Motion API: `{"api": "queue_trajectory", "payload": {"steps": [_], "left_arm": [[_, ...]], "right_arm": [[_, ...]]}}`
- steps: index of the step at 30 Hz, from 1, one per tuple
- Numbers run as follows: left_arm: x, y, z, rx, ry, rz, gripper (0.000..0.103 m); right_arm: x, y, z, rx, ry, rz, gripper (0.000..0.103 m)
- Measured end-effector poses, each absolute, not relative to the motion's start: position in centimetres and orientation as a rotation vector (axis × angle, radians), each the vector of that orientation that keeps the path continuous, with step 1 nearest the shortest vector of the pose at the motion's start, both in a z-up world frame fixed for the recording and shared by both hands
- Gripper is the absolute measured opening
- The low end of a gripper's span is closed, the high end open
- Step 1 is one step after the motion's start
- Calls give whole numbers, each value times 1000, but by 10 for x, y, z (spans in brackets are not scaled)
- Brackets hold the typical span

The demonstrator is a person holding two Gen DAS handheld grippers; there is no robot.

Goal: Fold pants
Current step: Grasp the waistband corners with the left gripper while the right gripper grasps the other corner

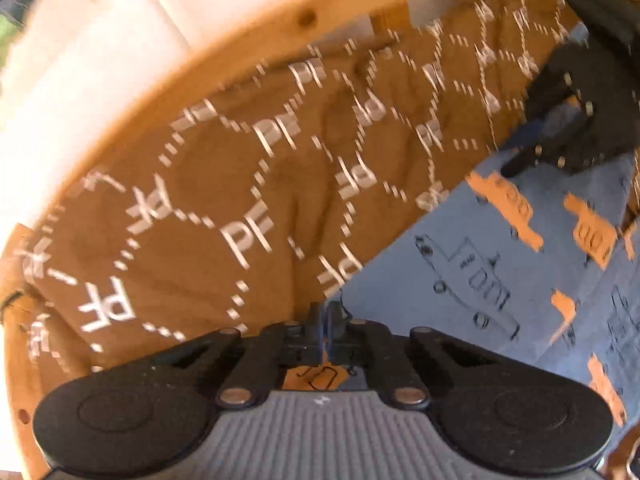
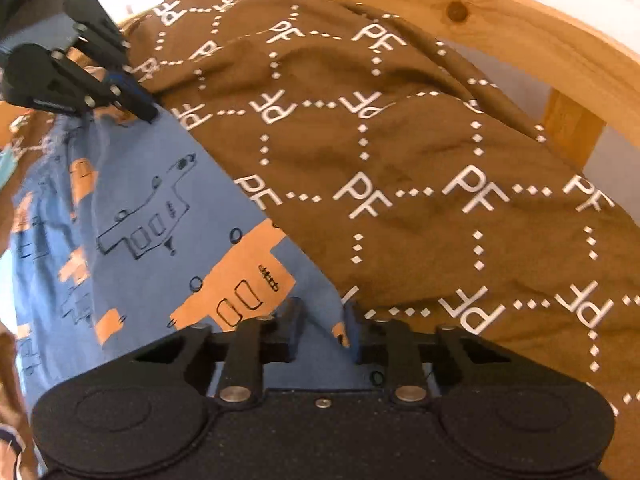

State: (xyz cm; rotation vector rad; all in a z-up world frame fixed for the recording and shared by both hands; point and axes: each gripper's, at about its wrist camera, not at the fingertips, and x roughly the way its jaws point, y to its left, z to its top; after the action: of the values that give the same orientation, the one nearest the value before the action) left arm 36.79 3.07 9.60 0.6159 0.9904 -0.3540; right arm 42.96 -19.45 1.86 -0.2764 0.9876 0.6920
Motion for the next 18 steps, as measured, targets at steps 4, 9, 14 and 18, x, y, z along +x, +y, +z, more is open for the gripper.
{"api": "queue_trajectory", "payload": {"steps": [4, 9, 14, 18], "left_arm": [[353, 28, 122, 564, 849, -288, 1], [352, 26, 143, 563, 694, -172, 1], [382, 25, 125, 517, 753, -127, 1], [397, 39, 111, 458, 792, -148, 13]], "right_arm": [[413, -176, 29, -373, 906, 621, 1], [416, -177, 67, -367, 718, 473, 0], [446, -178, 82, -334, 636, 375, 1], [464, -166, 47, -366, 716, 346, 3]]}}
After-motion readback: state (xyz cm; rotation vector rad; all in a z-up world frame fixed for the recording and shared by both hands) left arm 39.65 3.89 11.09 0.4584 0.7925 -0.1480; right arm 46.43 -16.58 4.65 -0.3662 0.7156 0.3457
